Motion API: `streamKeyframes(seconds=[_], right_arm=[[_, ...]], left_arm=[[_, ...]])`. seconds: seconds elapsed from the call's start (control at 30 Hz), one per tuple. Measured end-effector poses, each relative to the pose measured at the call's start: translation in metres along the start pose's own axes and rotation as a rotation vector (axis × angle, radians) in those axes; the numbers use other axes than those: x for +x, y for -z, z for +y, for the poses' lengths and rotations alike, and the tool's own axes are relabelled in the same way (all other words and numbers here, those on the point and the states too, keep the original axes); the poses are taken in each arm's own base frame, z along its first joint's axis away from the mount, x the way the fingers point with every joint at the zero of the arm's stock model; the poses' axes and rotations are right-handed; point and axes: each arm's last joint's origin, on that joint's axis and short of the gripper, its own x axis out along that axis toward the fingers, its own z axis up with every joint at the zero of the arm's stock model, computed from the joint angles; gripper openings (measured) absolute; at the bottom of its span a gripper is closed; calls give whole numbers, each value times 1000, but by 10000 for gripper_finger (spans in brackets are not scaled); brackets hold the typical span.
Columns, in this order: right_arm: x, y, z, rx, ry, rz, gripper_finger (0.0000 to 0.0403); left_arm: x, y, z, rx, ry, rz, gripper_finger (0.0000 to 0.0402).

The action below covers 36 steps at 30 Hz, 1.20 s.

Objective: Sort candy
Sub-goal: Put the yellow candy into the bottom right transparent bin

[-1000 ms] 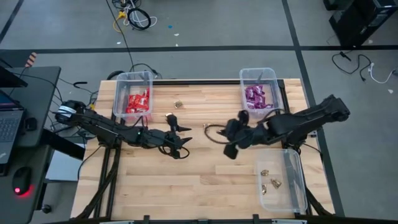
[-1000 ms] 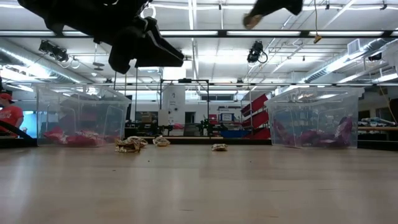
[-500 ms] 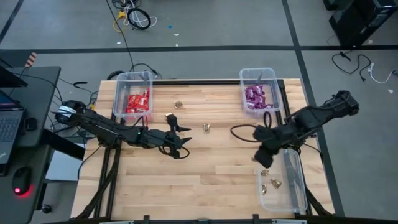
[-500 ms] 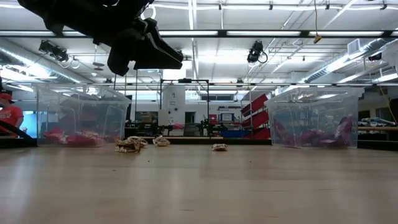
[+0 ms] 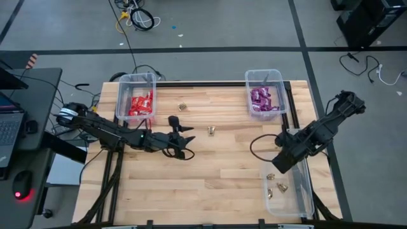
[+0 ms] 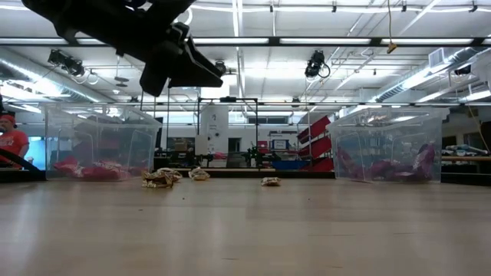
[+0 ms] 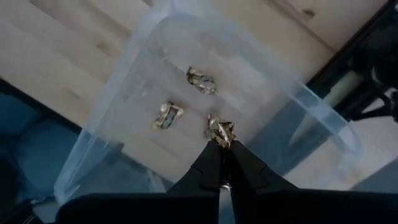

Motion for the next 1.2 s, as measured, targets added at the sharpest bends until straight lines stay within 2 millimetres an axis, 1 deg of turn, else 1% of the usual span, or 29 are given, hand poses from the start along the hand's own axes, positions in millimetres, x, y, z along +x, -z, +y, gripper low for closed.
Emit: streamKeyframes(seconds=[0.3, 0.43, 0.6, 0.73, 0.87, 0.93, 1.07, 1.2], right_arm=[[52, 8, 7, -56, -30, 17, 9], [73, 17, 7, -177, -49, 30, 9], [96, 27, 2, -267, 12, 35, 9], [109, 33, 3, -340, 22, 40, 9], [119, 35, 3, -383, 55, 24, 9], [126, 36, 7, -418, 43, 18, 9], [133, 37, 12, -493, 61, 13, 9], [139, 38, 16, -501, 65, 12, 9]], left_arm=[[0, 3, 1, 14, -54, 49, 193], [0, 3, 1, 15, -57, 51, 193], [0, 3, 1, 16, -57, 51, 193], [0, 3, 1, 15, -57, 50, 193], [0, 3, 1, 14, -57, 49, 193], [0, 3, 1, 14, -57, 49, 193], [0, 3, 1, 13, -57, 49, 193], [0, 3, 1, 13, -57, 49, 193]])
